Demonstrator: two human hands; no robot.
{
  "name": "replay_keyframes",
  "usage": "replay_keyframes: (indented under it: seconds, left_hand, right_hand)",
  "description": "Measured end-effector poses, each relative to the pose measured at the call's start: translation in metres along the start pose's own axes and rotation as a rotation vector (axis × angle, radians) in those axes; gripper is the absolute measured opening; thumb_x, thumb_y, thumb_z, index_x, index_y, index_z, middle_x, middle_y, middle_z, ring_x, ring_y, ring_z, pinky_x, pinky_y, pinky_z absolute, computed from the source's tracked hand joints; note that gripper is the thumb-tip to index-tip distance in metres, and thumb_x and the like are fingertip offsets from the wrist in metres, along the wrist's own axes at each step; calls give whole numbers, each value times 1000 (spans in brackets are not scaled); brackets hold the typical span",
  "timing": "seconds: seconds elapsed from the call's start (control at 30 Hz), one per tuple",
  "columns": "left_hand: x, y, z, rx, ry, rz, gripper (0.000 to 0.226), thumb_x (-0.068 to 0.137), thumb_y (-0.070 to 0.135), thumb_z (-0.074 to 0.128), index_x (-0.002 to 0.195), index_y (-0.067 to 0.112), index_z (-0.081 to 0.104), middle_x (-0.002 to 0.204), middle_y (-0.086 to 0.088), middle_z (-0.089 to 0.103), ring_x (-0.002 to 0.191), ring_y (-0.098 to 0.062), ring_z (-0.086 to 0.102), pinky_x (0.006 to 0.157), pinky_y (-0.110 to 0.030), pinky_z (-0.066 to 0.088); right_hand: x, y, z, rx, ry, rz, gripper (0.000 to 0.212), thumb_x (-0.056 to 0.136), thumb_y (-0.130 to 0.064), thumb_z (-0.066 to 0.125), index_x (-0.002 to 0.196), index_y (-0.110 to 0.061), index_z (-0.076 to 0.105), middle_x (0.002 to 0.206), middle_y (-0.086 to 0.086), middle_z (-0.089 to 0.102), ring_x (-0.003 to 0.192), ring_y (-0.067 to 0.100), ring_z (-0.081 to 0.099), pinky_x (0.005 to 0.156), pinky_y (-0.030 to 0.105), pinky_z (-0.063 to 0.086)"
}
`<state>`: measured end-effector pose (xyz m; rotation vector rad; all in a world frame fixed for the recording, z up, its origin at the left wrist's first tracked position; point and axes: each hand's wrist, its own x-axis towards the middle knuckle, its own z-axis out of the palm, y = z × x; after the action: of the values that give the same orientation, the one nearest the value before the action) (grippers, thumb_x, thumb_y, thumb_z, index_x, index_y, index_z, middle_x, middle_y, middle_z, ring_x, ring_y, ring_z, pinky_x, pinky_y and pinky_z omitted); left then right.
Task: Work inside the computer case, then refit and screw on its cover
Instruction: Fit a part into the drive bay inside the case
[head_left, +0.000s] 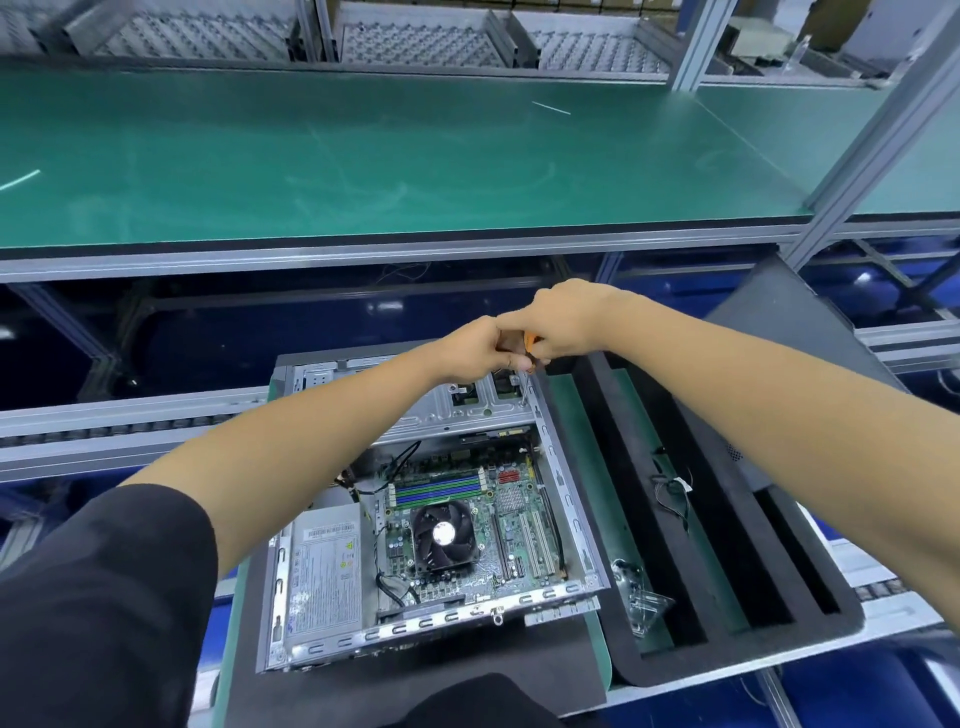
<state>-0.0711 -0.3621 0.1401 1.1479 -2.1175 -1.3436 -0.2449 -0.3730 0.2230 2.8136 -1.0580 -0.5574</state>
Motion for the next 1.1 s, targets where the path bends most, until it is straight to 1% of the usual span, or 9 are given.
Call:
replay_keyframes:
  seconds: [0.1, 0.2, 0.37, 0.47, 0.6, 0.77, 0.87, 1.0, 1.1]
  left_hand:
    - [-1, 6, 9, 61, 135, -22, 29, 71, 32, 93, 88, 23, 71, 78, 13, 72, 73, -6, 65, 69, -25, 50]
    - [0, 4, 20, 48, 255, -69, 35, 64, 37, 95, 83, 18, 74, 80, 1, 75, 79, -20, 70, 77, -43, 57]
    - [-2, -4, 14, -81, 103, -9, 46, 85, 3, 80, 122, 2, 54, 96, -17, 75, 100, -28, 73, 97, -51, 54]
    - [-3, -6, 6, -64, 31, 38, 44, 91, -6, 69, 127, -3, 45, 105, -11, 76, 98, -19, 72, 91, -42, 57]
    - [-4, 0, 2, 3, 45, 80, 39, 77, 14, 89, 109, 19, 69, 99, -2, 77, 93, -24, 73, 90, -40, 57]
    - [-1, 5, 18, 68, 184, -24, 34, 78, 26, 89, 97, 3, 74, 93, 6, 79, 92, -9, 73, 92, -41, 56]
    - [-4, 13, 17, 121, 155, -12, 30, 77, 27, 89, 97, 10, 75, 93, 5, 79, 92, -8, 72, 90, -35, 56]
    - [-6, 28, 19, 126, 224, 46, 36, 71, 33, 93, 90, 13, 70, 88, -2, 76, 87, -19, 71, 79, -36, 56]
    - [-9, 36, 28, 111, 231, 124, 29, 72, 31, 92, 81, 34, 65, 80, 14, 71, 75, -2, 65, 68, -19, 47]
  right_hand:
    - [4, -5, 2, 6, -15, 132, 25, 93, -42, 51, 109, -26, 62, 71, -9, 54, 60, 10, 50, 50, 29, 28]
    - [6, -9, 3, -82, -14, 176, 33, 90, -49, 48, 97, -22, 67, 69, -5, 59, 58, 13, 51, 50, 29, 29]
    - [-2, 1, -3, -126, 39, -16, 26, 89, -34, 52, 112, -28, 41, 81, -6, 64, 56, 14, 49, 50, 30, 30]
    - [-2, 0, -8, -125, 12, -65, 22, 91, -26, 53, 112, -31, 47, 76, -3, 60, 56, 17, 50, 52, 31, 33]
    - [4, -6, -13, -72, -29, -39, 19, 87, -22, 59, 105, -28, 56, 68, -8, 52, 56, 15, 51, 49, 29, 32]
    - [-1, -4, -13, 69, -11, 16, 18, 85, -23, 59, 86, -36, 47, 74, -13, 55, 64, 10, 52, 52, 29, 31]
    - [-9, -5, -8, 105, 38, 51, 23, 82, -24, 59, 77, -34, 39, 73, -13, 55, 66, 7, 49, 52, 29, 30]
    - [-33, -4, -4, 223, 189, 74, 18, 76, -35, 54, 86, -35, 39, 67, -11, 55, 62, 9, 52, 51, 29, 30]
    - [-59, -3, 11, 516, 293, 147, 22, 81, -41, 52, 97, -34, 38, 69, -6, 60, 61, 20, 55, 53, 33, 34]
